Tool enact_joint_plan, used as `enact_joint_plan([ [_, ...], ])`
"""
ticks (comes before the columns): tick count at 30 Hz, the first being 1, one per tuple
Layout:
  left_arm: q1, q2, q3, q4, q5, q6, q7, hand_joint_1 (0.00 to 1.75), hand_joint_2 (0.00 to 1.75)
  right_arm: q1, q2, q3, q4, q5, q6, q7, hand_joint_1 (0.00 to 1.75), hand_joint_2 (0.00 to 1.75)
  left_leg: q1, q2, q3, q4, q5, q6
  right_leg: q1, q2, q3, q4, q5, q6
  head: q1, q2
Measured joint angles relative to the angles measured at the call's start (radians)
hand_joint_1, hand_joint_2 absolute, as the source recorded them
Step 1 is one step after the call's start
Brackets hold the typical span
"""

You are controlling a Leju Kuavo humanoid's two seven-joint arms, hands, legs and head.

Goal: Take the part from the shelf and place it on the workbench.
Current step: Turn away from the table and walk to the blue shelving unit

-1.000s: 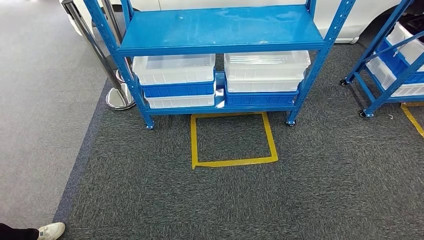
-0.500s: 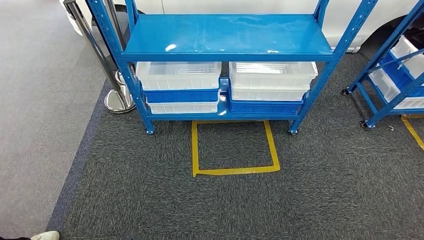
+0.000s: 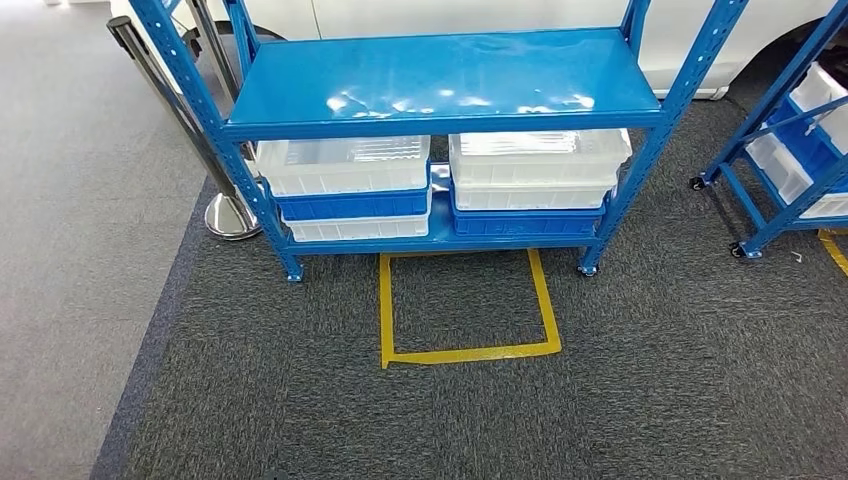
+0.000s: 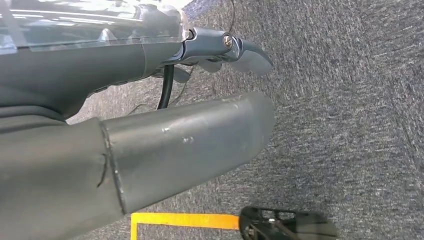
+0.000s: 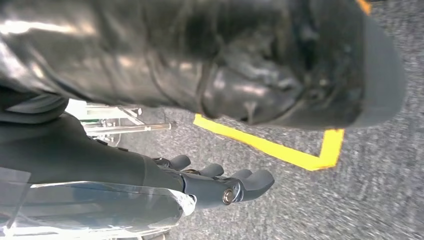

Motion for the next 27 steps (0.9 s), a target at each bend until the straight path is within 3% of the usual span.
enact_joint_plan([
  [1, 0.001, 0.0, 0.0, 0.0, 0.0, 0.0, 0.0, 0.0, 0.0, 0.0, 0.0, -0.001, 0.0, 0.0, 0.0, 0.0, 0.0, 0.0, 0.0, 0.0, -0.011, -0.009, 0.004, 0.002, 0.001, 0.001, 0.01, 0.0, -0.008, 0.0, 0.0, 0.0],
  [2, 0.002, 0.0, 0.0, 0.0, 0.0, 0.0, 0.0, 0.0, 0.0, 0.0, 0.0, -0.002, 0.0, 0.0, 0.0, 0.0, 0.0, 0.0, -0.001, 0.0, -0.008, -0.048, 0.031, 0.007, 0.002, 0.001, 0.022, 0.0, -0.016, 0.001, 0.0, 0.0],
  [4, 0.005, 0.001, 0.0, 0.0, 0.0, 0.0, 0.0, 0.0, 0.0, 0.001, 0.002, -0.003, 0.0, 0.0, 0.0, 0.001, 0.0, 0.0, -0.008, 0.0, 0.02, -0.169, 0.126, 0.026, 0.005, 0.001, 0.041, -0.001, -0.032, 0.004, 0.001, 0.0],
  [6, 0.006, 0.003, 0.0, 0.0, 0.0, 0.0, 0.0, 0.0, 0.0, -0.001, 0.005, -0.003, 0.0, 0.0, 0.0, 0.001, 0.0, 0.0, -0.016, -0.001, 0.041, -0.24, 0.165, 0.043, 0.005, 0.004, 0.052, -0.003, -0.048, 0.013, 0.0, 0.0],
  [10, 0.006, 0.004, 0.0, 0.0, 0.0, 0.0, 0.0, 0.0, 0.0, -0.003, 0.006, -0.004, 0.0, 0.0, -0.001, 0.002, 0.0, 1.75, -0.014, -0.003, 0.083, -0.277, 0.17, 0.064, 0.006, 0.004, 0.075, 0.026, -0.056, 0.037, 0.001, 0.0],
  [12, 0.003, 0.003, 0.0, 0.0, 0.0, 0.0, 0.0, 0.0, 0.0, -0.005, 0.006, -0.004, 0.0, 0.0, -0.002, 0.003, 0.0, 1.75, -0.011, -0.002, 0.106, -0.286, 0.167, 0.07, 0.002, 0.003, 0.036, 0.1, -0.096, 0.043, 0.003, 0.0],
  [14, 0.0, 0.002, 0.0, 0.0, -0.001, 0.0, 0.0, 0.0, 0.0, -0.005, 0.006, -0.004, 0.0, 0.0, -0.004, 0.004, 0.0, 1.75, -0.011, -0.002, 0.116, -0.286, 0.155, 0.073, 0.0, 0.003, -0.04, 0.206, -0.145, 0.051, 0.004, 0.0],
  [15, 0.0, 0.002, 0.0, 0.0, -0.002, 0.0, 0.0, 0.0, 0.0, -0.005, 0.006, -0.004, 0.0, 0.0, -0.004, 0.005, 0.0, 1.75, -0.01, -0.002, 0.123, -0.286, 0.148, 0.072, -0.001, 0.003, -0.071, 0.239, -0.156, 0.056, 0.004, 0.0],
  [16, 0.001, 0.002, 0.0, 0.0, -0.002, 0.0, 0.0, 0.0, 0.0, -0.004, 0.005, -0.005, 0.0, 0.0, -0.005, 0.006, 0.0, 1.75, -0.01, -0.003, 0.132, -0.285, 0.14, 0.071, -0.003, 0.003, -0.089, 0.242, -0.148, 0.059, 0.004, 0.0],
  [17, 0.002, 0.002, 0.0, 0.0, -0.003, 0.0, 0.0, 0.0, 0.0, -0.002, 0.005, -0.006, 0.0, 0.0, -0.007, 0.009, 0.0, 1.75, -0.009, -0.005, 0.144, -0.284, 0.13, 0.068, -0.004, 0.003, -0.091, 0.214, -0.12, 0.061, 0.004, 0.0],
  [18, 0.004, 0.001, 0.0, 0.0, -0.004, 0.0, 0.0, 0.0, 0.0, 0.0, 0.003, -0.007, 0.0, 0.0, -0.01, 0.011, 0.0, 1.75, -0.008, -0.006, 0.157, -0.284, 0.119, 0.064, -0.005, 0.002, -0.082, 0.157, -0.071, 0.062, 0.005, 0.0],
  [20, 0.004, 0.0, 0.0, 0.001, -0.008, 0.0, 0.0, 0.0, 0.87, 0.005, 0.001, -0.011, 0.001, -0.001, -0.014, 0.016, 0.0, 1.75, -0.007, -0.007, 0.176, -0.281, 0.098, 0.053, -0.003, 0.002, -0.068, 0.057, 0.01, 0.056, 0.006, 0.0],
  [21, 0.003, 0.0, 0.0, 0.001, -0.01, 0.0, -0.001, 0.0, 1.31, 0.006, 0.001, -0.012, 0.001, -0.002, -0.016, 0.018, 0.0, 1.75, -0.008, -0.007, 0.179, -0.279, 0.09, 0.047, -0.001, 0.001, -0.066, 0.031, 0.034, 0.048, 0.006, 0.0],
  [22, 0.001, 0.0, 0.0, 0.001, -0.013, 0.001, -0.002, 0.0, 1.75, 0.005, 0.001, -0.013, 0.002, -0.002, -0.018, 0.019, 0.0, 1.75, -0.009, -0.006, 0.182, -0.277, 0.086, 0.041, 0.002, 0.001, -0.068, 0.027, 0.036, 0.039, 0.006, 0.0],
  [25, -0.003, 0.0, 0.0, 0.001, -0.017, 0.001, 0.002, 0.0, 1.75, 0.002, 0.003, -0.017, 0.002, -0.003, -0.021, 0.021, 0.0, 1.75, -0.009, -0.004, 0.179, -0.257, 0.082, 0.028, 0.0, 0.001, -0.053, 0.016, 0.034, 0.02, 0.005, 0.0],
  [27, -0.004, 0.0, 0.0, 0.001, -0.018, 0.002, 0.004, 0.0, 1.75, 0.002, 0.004, -0.021, 0.002, -0.007, -0.018, 0.021, 0.0, 1.75, -0.005, -0.002, 0.134, -0.175, 0.062, 0.018, -0.004, -0.001, -0.035, 0.004, 0.03, 0.012, 0.004, 0.0],
])
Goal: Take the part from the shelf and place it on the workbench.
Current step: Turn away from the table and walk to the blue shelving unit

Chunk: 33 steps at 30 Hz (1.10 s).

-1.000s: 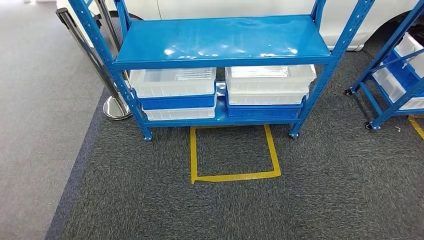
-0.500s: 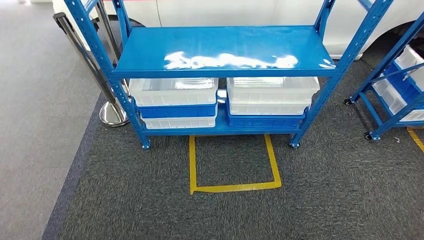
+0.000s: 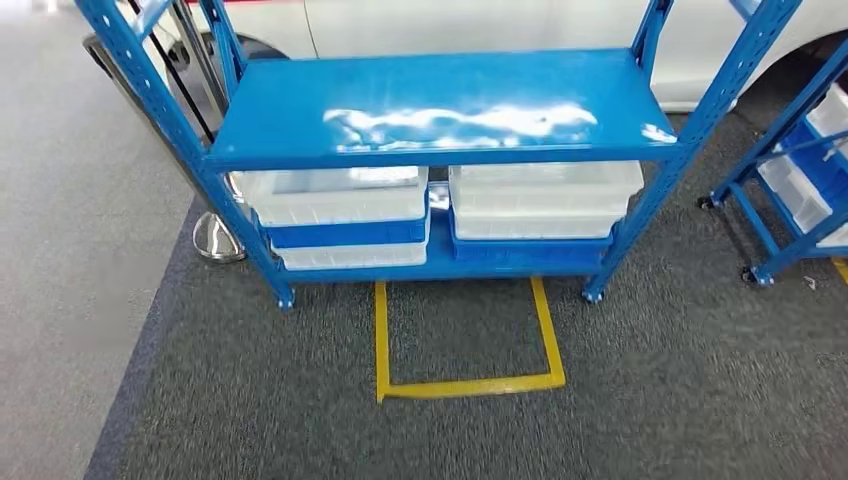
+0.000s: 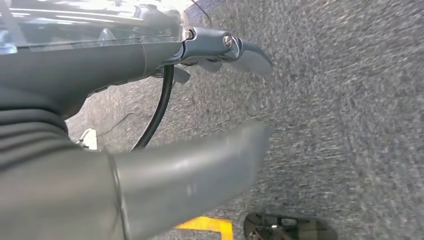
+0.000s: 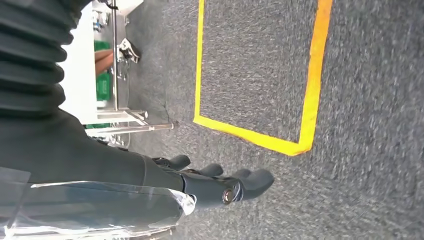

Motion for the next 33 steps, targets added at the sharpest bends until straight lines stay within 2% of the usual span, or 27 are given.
enact_joint_plan([
  [2, 0.001, 0.0, 0.0, 0.0, -0.001, -0.001, 0.0, 0.0, 1.75, -0.001, 0.0, -0.005, 0.0, -0.006, 0.006, 0.0, 0.0, 1.75, 0.005, 0.001, -0.077, 0.121, -0.045, -0.01, 0.0, -0.001, 0.012, -0.005, -0.008, -0.006, -0.001, 0.0],
  [3, 0.001, 0.0, 0.0, 0.0, -0.001, -0.001, 0.0, 0.0, 1.75, -0.002, 0.0, -0.008, 0.0, -0.008, 0.008, 0.0, 0.0, 1.75, 0.007, 0.001, -0.109, 0.161, -0.059, -0.013, 0.0, 0.0, 0.018, -0.006, -0.013, -0.008, -0.001, 0.0],
  [4, 0.002, 0.0, 0.0, 0.0, -0.001, -0.002, -0.001, 0.0, 1.75, -0.002, 0.0, -0.01, 0.0, -0.01, 0.01, 0.0, 0.0, 1.75, 0.008, 0.001, -0.128, 0.172, -0.055, -0.014, 0.001, 0.0, 0.025, -0.006, -0.018, -0.008, -0.001, 0.0],
  [5, 0.002, -0.001, 0.0, 0.0, -0.002, -0.002, -0.002, 0.0, 1.75, -0.002, 0.0, -0.012, 0.0, -0.011, 0.011, 0.0, 0.0, 1.75, 0.009, 0.001, -0.13, 0.149, -0.029, -0.014, 0.001, 0.001, 0.034, -0.006, -0.024, -0.008, -0.001, 0.0],
  [7, 0.002, 0.0, 0.0, 0.0, -0.002, -0.003, -0.005, 0.0, 1.75, -0.002, 0.001, -0.015, 0.0, -0.012, 0.013, 0.001, 0.0, 1.75, 0.008, 0.002, -0.096, 0.028, 0.061, -0.004, 0.001, 0.001, 0.05, -0.007, -0.035, -0.004, -0.001, 0.0],
  [8, 0.002, 0.0, 0.0, 0.0, -0.002, -0.003, -0.006, 0.0, 1.75, -0.002, 0.001, -0.017, 0.0, -0.013, 0.014, 0.002, 0.0, 1.75, 0.005, 0.002, -0.079, -0.028, 0.084, 0.002, 0.001, 0.001, 0.056, -0.007, -0.039, -0.002, 0.0, 0.0],
  [9, 0.001, 0.0, 0.0, 0.0, -0.002, -0.003, -0.008, 0.0, 1.75, -0.003, 0.002, -0.017, 0.0, -0.013, 0.015, 0.002, 0.0, 1.75, 0.002, 0.002, -0.067, -0.066, 0.093, 0.008, 0.002, 0.001, 0.057, -0.006, -0.042, 0.002, -0.001, 0.0],
  [10, 0.001, 0.0, 0.0, 0.0, -0.003, -0.003, -0.009, 0.0, 1.75, -0.004, 0.003, -0.018, 0.0, -0.013, 0.015, 0.003, 0.0, 1.75, 0.0, 0.002, -0.062, -0.082, 0.094, 0.013, 0.003, 0.002, 0.057, -0.007, -0.045, 0.007, -0.001, 0.0],
  [11, 0.001, 0.0, 0.0, 0.0, -0.003, -0.003, -0.01, 0.0, 1.75, -0.005, 0.003, -0.019, 0.0, -0.013, 0.016, 0.003, 0.0, 1.75, -0.001, 0.002, -0.06, -0.087, 0.092, 0.012, 0.006, 0.001, 0.057, -0.005, -0.048, 0.01, -0.001, 0.0],
  [14, 0.003, -0.001, 0.0, 0.0, -0.004, -0.003, -0.011, 0.0, 1.75, -0.006, 0.003, -0.021, 0.0, -0.013, 0.016, 0.003, 0.0, 1.75, 0.0, -0.001, -0.055, -0.097, 0.115, 0.004, 0.008, 0.0, 0.062, -0.01, -0.05, 0.004, -0.001, 0.0],
  [20, 0.001, -0.002, 0.0, 0.0, -0.012, -0.003, -0.011, 0.0, 1.75, -0.006, 0.003, -0.023, 0.0, -0.013, 0.013, 0.002, 0.0, 1.75, -0.004, 0.0, -0.052, -0.097, 0.108, 0.016, 0.005, 0.0, 0.072, -0.026, -0.048, 0.008, -0.001, 0.0],
  [25, 0.001, -0.002, -0.001, 0.0, -0.017, -0.002, 0.0, 0.0, 1.75, -0.006, 0.002, -0.025, 0.0, -0.013, 0.014, 0.002, 0.0, 1.75, -0.005, 0.0, -0.051, -0.097, 0.107, 0.022, 0.004, 0.0, 0.075, -0.031, -0.047, 0.021, 0.0, 0.0],
  [33, 0.03, 0.02, -0.074, -0.014, 0.105, -0.058, 0.009, 0.0, 1.75, 0.02, -0.013, -0.016, -0.024, -0.113, 0.061, -0.025, 0.0, 1.75, -0.005, 0.0, -0.049, -0.097, 0.107, 0.022, 0.004, 0.0, 0.075, -0.031, -0.047, 0.027, -0.001, 0.0],
])
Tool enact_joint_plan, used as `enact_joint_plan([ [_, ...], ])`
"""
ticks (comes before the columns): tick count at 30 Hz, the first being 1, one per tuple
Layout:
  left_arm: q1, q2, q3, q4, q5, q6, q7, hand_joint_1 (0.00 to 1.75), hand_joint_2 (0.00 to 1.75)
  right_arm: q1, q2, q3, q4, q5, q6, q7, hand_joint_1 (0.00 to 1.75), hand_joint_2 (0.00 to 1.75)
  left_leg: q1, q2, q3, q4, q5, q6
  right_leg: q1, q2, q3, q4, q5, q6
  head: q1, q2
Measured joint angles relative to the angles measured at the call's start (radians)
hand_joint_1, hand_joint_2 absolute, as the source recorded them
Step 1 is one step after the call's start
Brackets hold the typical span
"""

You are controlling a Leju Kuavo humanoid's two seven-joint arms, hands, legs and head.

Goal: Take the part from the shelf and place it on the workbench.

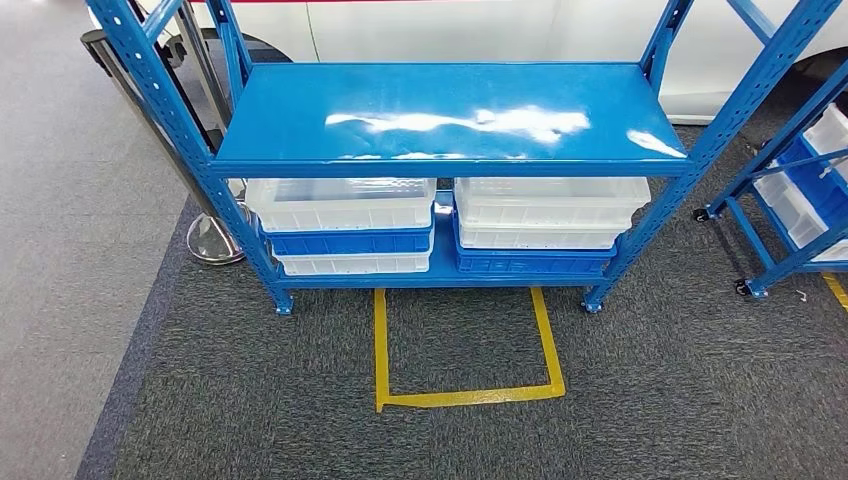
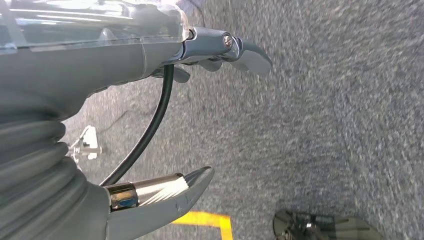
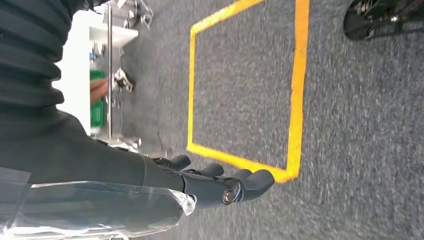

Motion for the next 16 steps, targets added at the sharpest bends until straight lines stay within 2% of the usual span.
enact_joint_plan([
  [16, 0.085, 0.072, -0.218, -0.082, 0.367, -0.168, -0.032, 0.0, 1.75, 0.078, -0.055, 0.077, -0.092, -0.29, 0.139, -0.1, 0.0, 1.75, 0.001, 0.0, 0.001, -0.001, 0.0, 0.0, 0.001, 0.0, 0.0, 0.001, -0.001, 0.0, 0.0, 0.0],
])
